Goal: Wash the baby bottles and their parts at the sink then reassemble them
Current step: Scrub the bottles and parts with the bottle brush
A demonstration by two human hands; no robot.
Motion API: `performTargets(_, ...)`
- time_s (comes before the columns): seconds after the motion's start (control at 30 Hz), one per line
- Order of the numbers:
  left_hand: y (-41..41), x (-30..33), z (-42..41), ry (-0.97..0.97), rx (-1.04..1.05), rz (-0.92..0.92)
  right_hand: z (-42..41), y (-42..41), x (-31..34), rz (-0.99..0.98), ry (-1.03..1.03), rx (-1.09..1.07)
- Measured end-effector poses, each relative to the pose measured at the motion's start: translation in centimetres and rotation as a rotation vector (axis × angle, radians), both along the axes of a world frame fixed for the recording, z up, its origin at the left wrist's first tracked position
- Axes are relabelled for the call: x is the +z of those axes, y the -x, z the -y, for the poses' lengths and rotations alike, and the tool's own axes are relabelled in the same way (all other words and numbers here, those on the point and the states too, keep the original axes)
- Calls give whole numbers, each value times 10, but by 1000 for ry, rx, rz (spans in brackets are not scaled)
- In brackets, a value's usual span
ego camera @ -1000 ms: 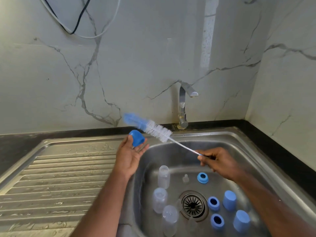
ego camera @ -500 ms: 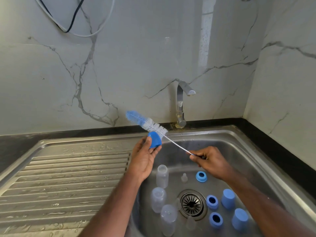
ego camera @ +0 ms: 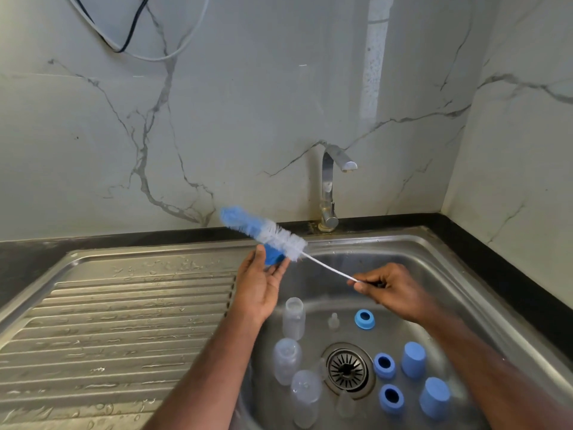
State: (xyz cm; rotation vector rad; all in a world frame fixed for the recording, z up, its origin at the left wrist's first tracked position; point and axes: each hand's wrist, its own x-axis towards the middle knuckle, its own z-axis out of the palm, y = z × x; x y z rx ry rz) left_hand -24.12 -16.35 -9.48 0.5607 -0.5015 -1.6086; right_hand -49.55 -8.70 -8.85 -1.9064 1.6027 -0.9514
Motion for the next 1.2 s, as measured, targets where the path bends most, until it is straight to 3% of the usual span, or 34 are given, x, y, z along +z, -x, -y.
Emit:
performTargets(0.07,-10,-2,5,-17,52,-22,-5,10,1,-22,-37,32)
performTargets(0.23,5,-1,-5,-5,-64,155,9,-18,-11,-59,78,-49)
performTargets(0.4,-5,-2,4,6,-26,6,0,5,0,-82,23,-24)
performTargets(0.6,5,0,-1,79,-73,116,6,-17,-8,-86,38,1)
performTargets(0.7,4,-1,1,46,-43,132,8,-13,-5,-21,34,-14)
performTargets(0.87,-6,0,4,-6,-7,328,-5,13,-1,224,-220,84)
performTargets(0.97,11,2,-7,-22,-95,355,-2,-17,-3,177,-128,76)
performTargets(1.07,22,3,-12,-65,-165,249,1,-39,-1,136,-9,34)
performTargets(1.2,2,-1,-1,9,-200,99,-6,-3,4,244,-237,91)
